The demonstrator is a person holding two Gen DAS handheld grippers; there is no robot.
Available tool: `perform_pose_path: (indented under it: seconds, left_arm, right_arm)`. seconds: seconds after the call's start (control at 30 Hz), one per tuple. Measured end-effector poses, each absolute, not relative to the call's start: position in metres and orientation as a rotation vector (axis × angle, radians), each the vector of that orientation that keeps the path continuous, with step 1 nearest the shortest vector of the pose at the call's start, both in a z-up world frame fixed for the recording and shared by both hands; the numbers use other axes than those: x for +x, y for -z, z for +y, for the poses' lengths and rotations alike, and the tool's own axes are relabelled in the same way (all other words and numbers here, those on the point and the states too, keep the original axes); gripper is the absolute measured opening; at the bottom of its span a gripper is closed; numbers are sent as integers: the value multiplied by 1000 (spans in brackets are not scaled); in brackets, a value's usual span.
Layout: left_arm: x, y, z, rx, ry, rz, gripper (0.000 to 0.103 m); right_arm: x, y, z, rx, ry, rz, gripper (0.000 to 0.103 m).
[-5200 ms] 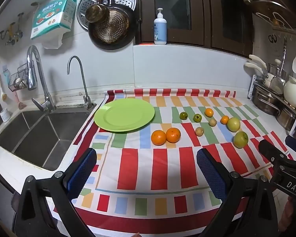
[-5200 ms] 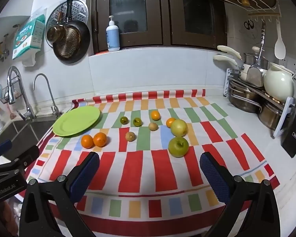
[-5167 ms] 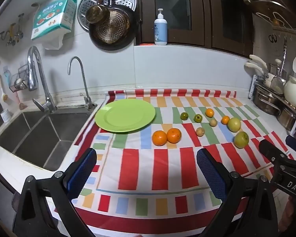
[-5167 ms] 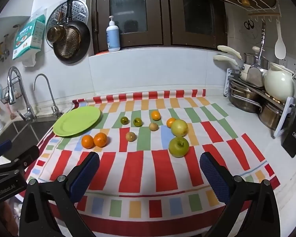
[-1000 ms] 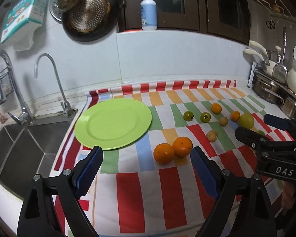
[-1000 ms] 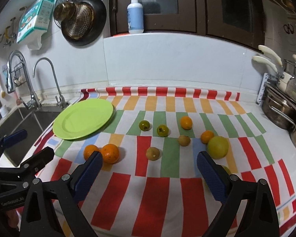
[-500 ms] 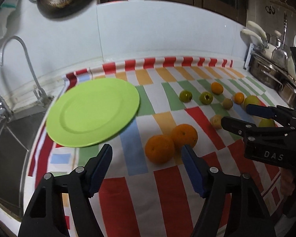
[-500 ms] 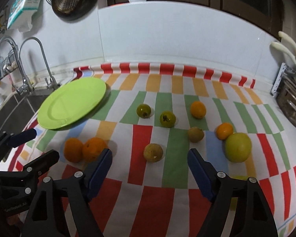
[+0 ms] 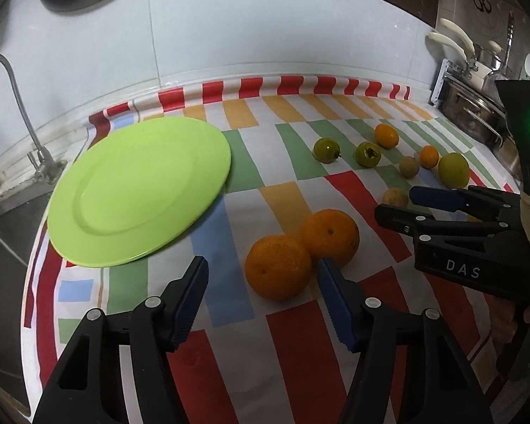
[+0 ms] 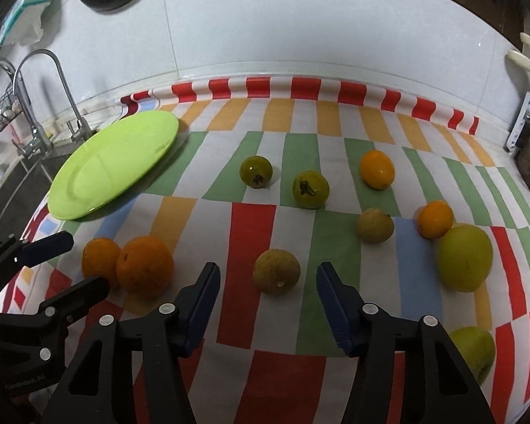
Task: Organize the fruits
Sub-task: 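Grasp a small brown round fruit with the right gripper while the left gripper grasps a large orange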
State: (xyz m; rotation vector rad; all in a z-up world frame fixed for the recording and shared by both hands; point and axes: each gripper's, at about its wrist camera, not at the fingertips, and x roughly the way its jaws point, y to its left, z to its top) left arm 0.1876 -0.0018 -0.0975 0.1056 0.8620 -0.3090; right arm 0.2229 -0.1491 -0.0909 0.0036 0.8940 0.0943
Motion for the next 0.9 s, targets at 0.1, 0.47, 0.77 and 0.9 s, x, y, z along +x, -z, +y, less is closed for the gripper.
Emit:
perform_pose_path:
  seconds: [0.1, 0.47, 0.77, 0.9]
  left_arm:
    - [192, 100, -3, 95, 324, 876, 55]
    - [193, 100, -4, 63, 369, 873, 41]
    - [190, 100, -3, 70, 358, 860, 40]
    - [185, 97, 1, 68, 345, 850, 40]
  right_arm:
    - [225, 93, -149, 0, -92, 899, 50]
    - [232, 100, -148, -9, -87, 909, 32]
    - [220, 91, -147, 4, -109, 882, 30]
    - [210, 82, -143, 5, -119, 863, 30]
